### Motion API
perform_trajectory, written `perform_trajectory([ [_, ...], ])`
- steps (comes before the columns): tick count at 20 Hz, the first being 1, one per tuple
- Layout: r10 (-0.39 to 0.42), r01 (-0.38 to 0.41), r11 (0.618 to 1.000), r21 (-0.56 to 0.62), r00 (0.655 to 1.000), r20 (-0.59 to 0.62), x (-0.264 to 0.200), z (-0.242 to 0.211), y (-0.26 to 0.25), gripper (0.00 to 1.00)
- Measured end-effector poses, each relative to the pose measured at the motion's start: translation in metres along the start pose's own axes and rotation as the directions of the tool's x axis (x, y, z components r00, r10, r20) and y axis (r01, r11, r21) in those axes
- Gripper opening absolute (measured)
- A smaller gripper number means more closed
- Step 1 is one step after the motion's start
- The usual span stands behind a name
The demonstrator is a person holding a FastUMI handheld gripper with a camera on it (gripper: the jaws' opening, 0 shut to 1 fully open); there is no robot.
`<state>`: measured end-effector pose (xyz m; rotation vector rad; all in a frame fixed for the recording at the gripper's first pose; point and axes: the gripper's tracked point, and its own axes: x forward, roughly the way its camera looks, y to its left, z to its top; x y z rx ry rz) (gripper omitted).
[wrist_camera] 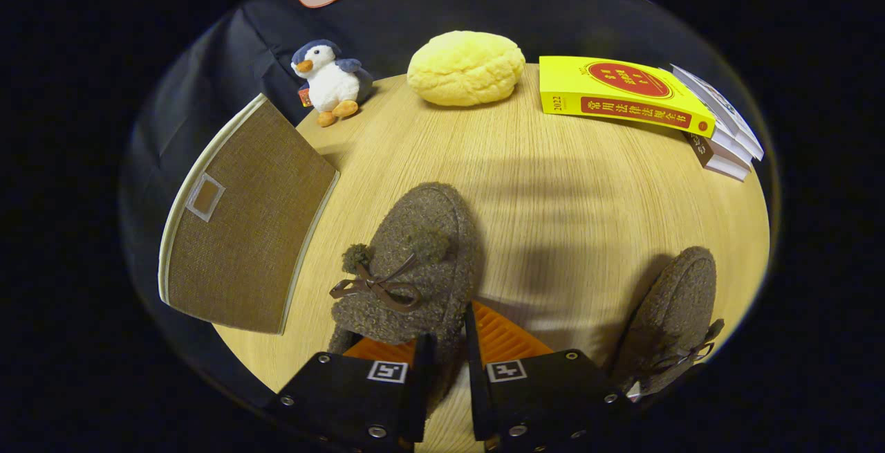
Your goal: Open the storage box then place both shoes into the box .Put the left shoe in first, then the right shoe, with the right side of both shoes facing outward in a uniform manner.
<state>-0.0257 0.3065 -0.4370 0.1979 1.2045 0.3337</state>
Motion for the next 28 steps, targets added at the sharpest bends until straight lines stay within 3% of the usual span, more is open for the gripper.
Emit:
perform_trajectory([
  [1, -0.005, 0.005, 1.0, 0.014, 1.0, -0.005, 0.0, 0.0, 0.0, 0.19],
  [5, -0.039, 0.041, 0.994, 0.097, 0.999, -0.024, -0.003, 0.001, -0.003, 0.05],
  [9, -0.078, 0.078, 0.975, 0.209, 0.997, -0.011, -0.026, 0.013, 0.007, 0.03],
  [14, -0.158, 0.138, 0.964, 0.225, 0.985, 0.072, -0.08, 0.058, 0.049, 0.03],
  [19, -0.118, 0.088, 0.971, 0.221, 0.985, 0.125, -0.108, 0.099, 0.127, 0.03],
  [22, -0.051, 0.021, 0.98, 0.197, 0.988, 0.148, -0.112, 0.119, 0.181, 0.03],
  [24, -0.01, -0.015, 0.985, 0.171, 0.99, 0.143, -0.105, 0.127, 0.214, 0.03],
  [28, 0.005, -0.015, 0.994, 0.107, 0.996, 0.094, -0.07, 0.123, 0.254, 0.03],
])
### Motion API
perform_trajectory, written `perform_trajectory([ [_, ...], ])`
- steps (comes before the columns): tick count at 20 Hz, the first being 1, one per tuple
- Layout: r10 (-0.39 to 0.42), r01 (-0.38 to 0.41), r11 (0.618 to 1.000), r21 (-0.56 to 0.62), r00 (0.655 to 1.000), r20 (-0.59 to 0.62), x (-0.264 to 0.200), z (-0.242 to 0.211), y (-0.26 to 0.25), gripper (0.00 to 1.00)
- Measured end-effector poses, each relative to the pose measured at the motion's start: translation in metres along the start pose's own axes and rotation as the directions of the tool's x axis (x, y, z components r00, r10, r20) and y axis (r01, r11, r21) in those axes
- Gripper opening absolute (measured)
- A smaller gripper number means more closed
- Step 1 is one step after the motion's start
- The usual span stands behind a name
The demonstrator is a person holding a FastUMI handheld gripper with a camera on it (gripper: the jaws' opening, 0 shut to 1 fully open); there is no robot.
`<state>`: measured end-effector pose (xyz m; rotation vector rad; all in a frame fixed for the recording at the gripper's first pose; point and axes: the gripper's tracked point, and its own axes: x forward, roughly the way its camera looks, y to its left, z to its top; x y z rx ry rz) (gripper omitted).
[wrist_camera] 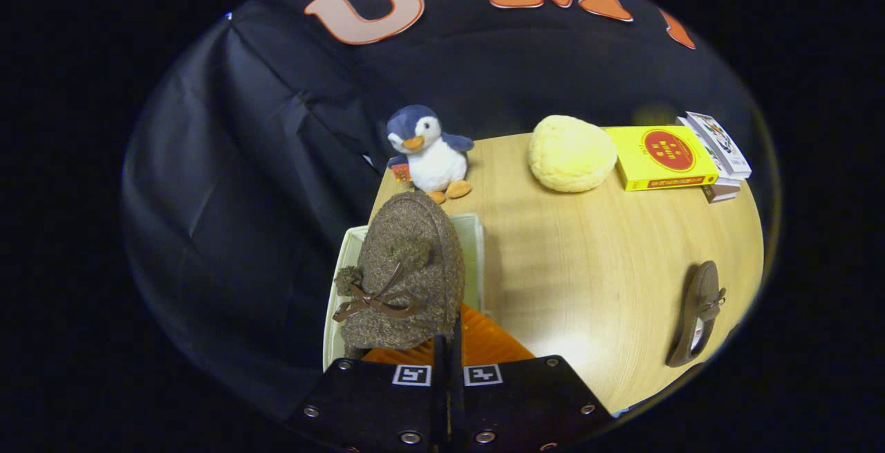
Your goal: Open the storage box then place both shoes into the box .Put the left shoe in first, then the right shoe, with the right side of both shoes facing outward in a uniform manner.
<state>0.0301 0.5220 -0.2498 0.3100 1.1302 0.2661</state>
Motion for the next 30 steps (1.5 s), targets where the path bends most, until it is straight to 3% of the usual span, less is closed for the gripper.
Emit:
perform_trajectory([
  [8, -0.058, 0.056, 0.998, -0.024, 0.989, -0.135, 0.084, -0.047, 0.031, 0.03],
  [12, -0.055, 0.048, 0.998, -0.036, 0.976, -0.213, 0.115, -0.069, 0.039, 0.06],
  [14, -0.026, 0.021, 0.999, -0.024, 0.968, -0.251, 0.121, -0.079, 0.048, 0.13],
  [16, -0.001, -0.014, 0.999, -0.053, 0.961, -0.276, 0.114, -0.084, 0.05, 0.3],
  [17, 0.014, -0.032, 0.997, -0.066, 0.964, -0.267, 0.111, -0.081, 0.05, 0.45],
  [21, 0.11, -0.124, 0.99, -0.061, 0.974, -0.198, 0.07, -0.058, 0.046, 0.79],
  [26, 0.189, -0.192, 0.979, -0.068, 0.981, -0.041, -0.003, -0.016, 0.021, 0.89],
  [30, 0.148, -0.143, 0.987, -0.076, 0.986, 0.073, -0.053, -0.002, -0.045, 0.96],
])
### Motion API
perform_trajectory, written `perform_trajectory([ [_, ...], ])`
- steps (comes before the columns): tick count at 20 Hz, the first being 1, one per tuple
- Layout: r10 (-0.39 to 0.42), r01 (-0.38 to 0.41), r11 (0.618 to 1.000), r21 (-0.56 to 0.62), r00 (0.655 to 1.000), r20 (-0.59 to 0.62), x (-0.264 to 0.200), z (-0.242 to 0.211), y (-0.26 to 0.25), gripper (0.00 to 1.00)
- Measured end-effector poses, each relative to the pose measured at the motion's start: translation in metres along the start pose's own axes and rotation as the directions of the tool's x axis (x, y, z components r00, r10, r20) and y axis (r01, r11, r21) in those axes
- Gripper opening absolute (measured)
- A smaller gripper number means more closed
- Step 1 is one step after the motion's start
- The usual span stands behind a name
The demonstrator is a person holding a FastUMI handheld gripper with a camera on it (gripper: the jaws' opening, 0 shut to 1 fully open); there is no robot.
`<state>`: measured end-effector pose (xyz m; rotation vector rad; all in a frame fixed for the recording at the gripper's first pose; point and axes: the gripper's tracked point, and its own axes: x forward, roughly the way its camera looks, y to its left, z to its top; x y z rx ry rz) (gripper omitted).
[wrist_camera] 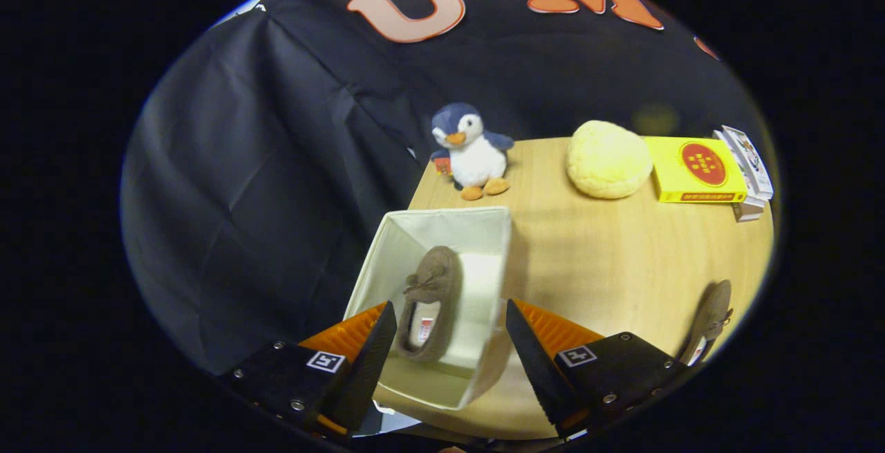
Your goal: Open the storage box then place both shoes into the box .Put the left shoe in first, then the right shoe, with the right side of both shoes facing outward in a uniform manner.
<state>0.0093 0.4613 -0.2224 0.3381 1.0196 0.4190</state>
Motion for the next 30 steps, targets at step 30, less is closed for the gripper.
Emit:
perform_trajectory([
  [30, -0.441, 0.451, 0.891, 0.057, 0.887, -0.134, -0.048, -0.15, -0.404, 0.7],
])
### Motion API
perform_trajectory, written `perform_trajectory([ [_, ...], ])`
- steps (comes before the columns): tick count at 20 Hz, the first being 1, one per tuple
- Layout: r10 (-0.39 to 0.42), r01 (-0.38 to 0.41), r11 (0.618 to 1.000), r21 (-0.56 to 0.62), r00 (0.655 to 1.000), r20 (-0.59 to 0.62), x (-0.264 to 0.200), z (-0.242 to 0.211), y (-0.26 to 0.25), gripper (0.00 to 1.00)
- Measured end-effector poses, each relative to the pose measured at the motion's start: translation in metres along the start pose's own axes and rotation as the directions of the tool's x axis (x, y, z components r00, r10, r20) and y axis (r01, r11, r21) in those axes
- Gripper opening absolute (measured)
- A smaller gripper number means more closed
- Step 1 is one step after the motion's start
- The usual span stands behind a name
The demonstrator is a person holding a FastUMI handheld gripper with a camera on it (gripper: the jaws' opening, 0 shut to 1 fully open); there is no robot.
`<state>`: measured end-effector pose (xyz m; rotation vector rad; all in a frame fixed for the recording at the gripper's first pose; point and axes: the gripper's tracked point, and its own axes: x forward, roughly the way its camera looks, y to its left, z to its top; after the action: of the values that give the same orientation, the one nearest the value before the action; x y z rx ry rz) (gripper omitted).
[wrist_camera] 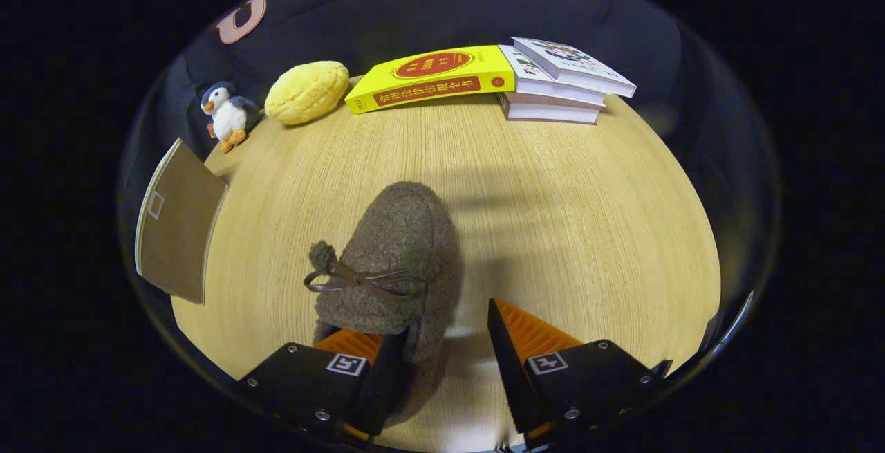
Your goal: Open the storage box then place both shoes into the box .Put the left shoe in first, then the right shoe, with the right side of both shoes facing outward in a uniform manner.
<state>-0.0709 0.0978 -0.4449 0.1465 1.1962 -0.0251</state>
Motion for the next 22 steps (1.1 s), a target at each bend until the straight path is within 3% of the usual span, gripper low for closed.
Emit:
perform_trajectory([
  [3, 0.014, -0.014, 0.999, 0.035, 1.0, -0.003, 0.006, -0.001, 0.009, 0.36],
  [7, -0.016, 0.015, 0.996, 0.093, 1.0, 0.003, -0.001, 0.004, 0.011, 0.07],
  [9, 0.021, -0.023, 0.99, 0.141, 1.0, 0.017, -0.017, 0.015, 0.031, 0.05],
  [13, 0.031, -0.037, 0.996, 0.085, 0.997, 0.071, -0.061, 0.055, 0.079, 0.04],
  [22, 0.229, -0.224, 0.973, -0.053, 0.969, 0.093, -0.137, 0.122, 0.274, 0.04],
])
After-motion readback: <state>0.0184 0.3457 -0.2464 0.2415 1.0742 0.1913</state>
